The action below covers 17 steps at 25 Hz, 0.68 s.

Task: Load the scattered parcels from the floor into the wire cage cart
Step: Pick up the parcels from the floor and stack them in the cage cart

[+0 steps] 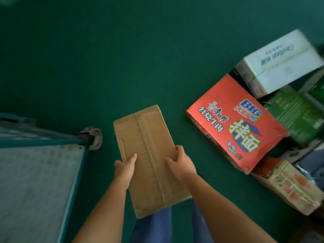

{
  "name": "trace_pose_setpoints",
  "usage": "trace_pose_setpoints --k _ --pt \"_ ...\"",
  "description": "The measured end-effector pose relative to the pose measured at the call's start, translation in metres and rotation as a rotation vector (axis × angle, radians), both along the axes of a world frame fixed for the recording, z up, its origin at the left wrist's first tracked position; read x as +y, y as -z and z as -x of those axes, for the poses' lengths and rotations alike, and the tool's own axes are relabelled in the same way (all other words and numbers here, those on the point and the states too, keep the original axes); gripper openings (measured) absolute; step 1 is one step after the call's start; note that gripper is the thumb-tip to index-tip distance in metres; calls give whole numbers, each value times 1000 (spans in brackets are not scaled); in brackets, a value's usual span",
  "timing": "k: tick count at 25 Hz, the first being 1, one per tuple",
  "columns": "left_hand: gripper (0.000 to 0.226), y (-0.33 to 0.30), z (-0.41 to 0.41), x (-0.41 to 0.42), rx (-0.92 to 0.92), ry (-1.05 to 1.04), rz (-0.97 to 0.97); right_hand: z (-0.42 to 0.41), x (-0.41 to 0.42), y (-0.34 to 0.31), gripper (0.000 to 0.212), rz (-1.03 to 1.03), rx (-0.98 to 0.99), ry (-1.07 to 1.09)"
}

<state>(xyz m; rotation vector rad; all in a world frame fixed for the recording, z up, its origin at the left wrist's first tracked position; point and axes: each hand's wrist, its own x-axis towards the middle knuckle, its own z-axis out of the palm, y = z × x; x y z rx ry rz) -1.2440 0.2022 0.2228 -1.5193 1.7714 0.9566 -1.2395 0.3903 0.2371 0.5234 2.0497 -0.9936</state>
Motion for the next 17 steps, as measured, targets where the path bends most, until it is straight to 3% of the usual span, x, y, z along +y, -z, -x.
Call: trace_pose_setpoints --k 10,17 --pt "71 -180 -65 -4 221 -465 -146 33 -29 -179 42 14 202 -486" --pt "74 -271 -169 -77 400 -747 -39 -18 -146 -265 51 43 262 -893"
